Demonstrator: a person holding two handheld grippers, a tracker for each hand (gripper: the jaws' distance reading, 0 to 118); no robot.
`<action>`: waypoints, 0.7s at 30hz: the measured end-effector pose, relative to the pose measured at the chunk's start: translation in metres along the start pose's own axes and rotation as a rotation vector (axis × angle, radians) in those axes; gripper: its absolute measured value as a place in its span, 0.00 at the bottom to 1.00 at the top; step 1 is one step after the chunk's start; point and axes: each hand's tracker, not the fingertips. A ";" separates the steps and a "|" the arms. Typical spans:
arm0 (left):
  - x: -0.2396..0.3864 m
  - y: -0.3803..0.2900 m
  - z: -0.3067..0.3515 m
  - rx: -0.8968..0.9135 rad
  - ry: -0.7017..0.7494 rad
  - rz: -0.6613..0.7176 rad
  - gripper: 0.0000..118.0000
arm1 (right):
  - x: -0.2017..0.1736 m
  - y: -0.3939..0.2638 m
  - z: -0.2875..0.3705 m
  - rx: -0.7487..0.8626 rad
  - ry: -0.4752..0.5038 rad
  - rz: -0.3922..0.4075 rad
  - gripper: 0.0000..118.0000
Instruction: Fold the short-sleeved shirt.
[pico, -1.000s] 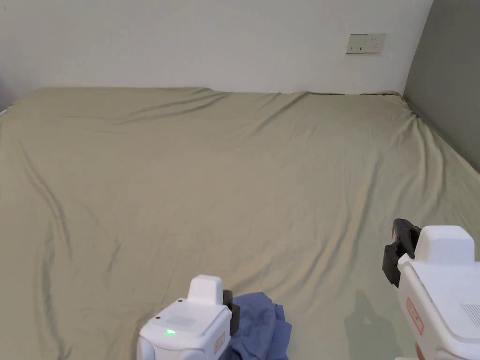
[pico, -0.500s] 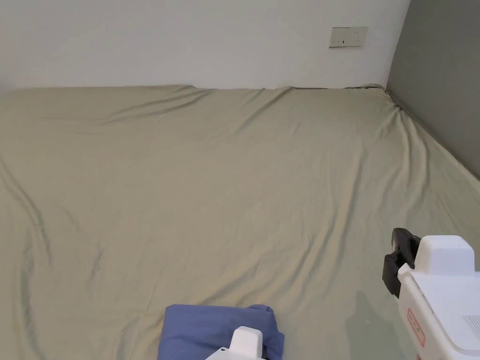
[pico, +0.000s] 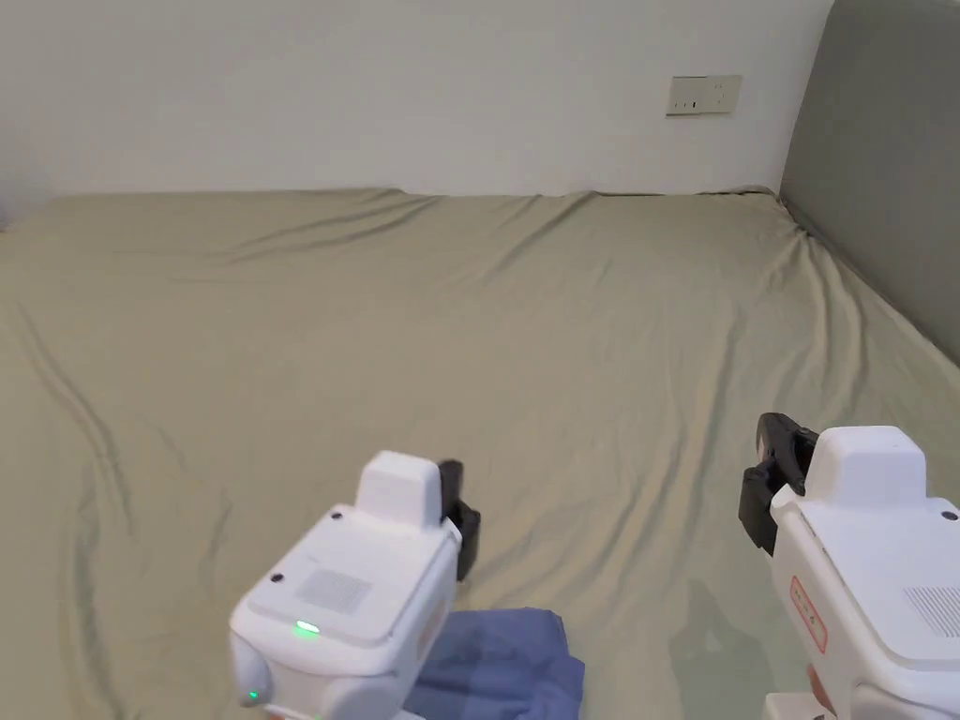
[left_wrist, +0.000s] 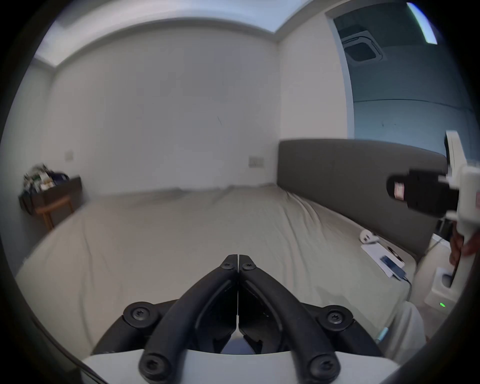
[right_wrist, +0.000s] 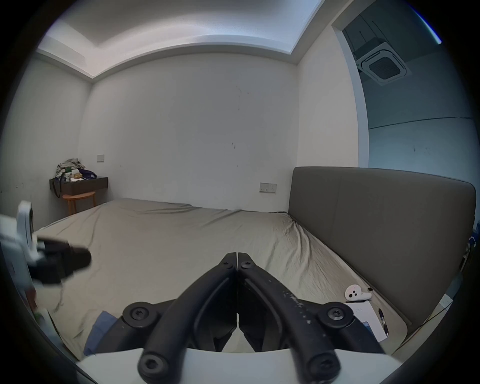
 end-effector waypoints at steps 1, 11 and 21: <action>-0.009 0.010 0.005 0.029 0.025 -0.017 0.00 | -0.003 0.003 0.002 0.009 0.001 0.002 0.01; -0.099 0.040 0.033 0.156 0.285 -0.061 0.00 | -0.026 0.023 0.010 0.079 0.020 0.015 0.01; -0.136 0.026 0.046 0.132 0.356 0.009 0.00 | -0.038 0.027 0.010 0.089 0.043 0.016 0.01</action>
